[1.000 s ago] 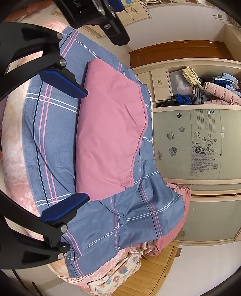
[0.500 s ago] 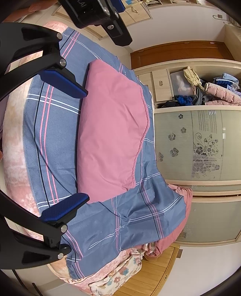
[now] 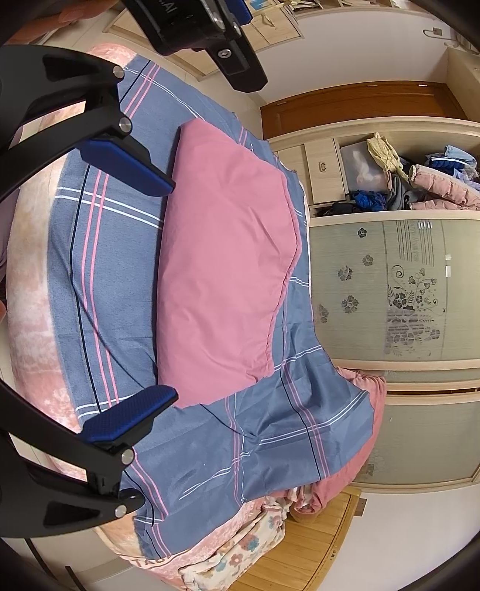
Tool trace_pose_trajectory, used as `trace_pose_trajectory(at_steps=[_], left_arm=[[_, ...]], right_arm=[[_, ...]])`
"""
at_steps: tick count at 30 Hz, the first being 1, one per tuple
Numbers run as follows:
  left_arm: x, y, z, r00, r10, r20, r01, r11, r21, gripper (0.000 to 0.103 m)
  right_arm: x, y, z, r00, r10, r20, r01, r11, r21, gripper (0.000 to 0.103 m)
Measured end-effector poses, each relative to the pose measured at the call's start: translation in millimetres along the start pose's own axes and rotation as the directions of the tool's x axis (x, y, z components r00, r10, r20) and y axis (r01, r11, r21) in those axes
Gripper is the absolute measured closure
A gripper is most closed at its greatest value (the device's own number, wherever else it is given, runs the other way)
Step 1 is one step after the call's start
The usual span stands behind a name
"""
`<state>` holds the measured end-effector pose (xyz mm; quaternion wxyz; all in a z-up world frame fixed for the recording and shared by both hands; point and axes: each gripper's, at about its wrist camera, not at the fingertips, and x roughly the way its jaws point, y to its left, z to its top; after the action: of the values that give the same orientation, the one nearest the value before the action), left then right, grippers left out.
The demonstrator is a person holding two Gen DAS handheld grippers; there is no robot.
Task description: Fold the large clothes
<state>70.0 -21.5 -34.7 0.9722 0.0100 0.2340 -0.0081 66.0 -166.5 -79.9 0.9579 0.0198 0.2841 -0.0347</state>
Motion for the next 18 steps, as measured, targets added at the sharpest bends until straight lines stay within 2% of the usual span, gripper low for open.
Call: trace_pose_trajectory(at_steps=[18], left_arm=[[1.8,2.5,-0.7,1.000,0.001,0.003,-0.001,1.000,0.004,0.002]], right_arm=[[4.6,-0.2,-4.8,1.000,0.006,-0.011,-0.006,1.000,0.001,0.001]])
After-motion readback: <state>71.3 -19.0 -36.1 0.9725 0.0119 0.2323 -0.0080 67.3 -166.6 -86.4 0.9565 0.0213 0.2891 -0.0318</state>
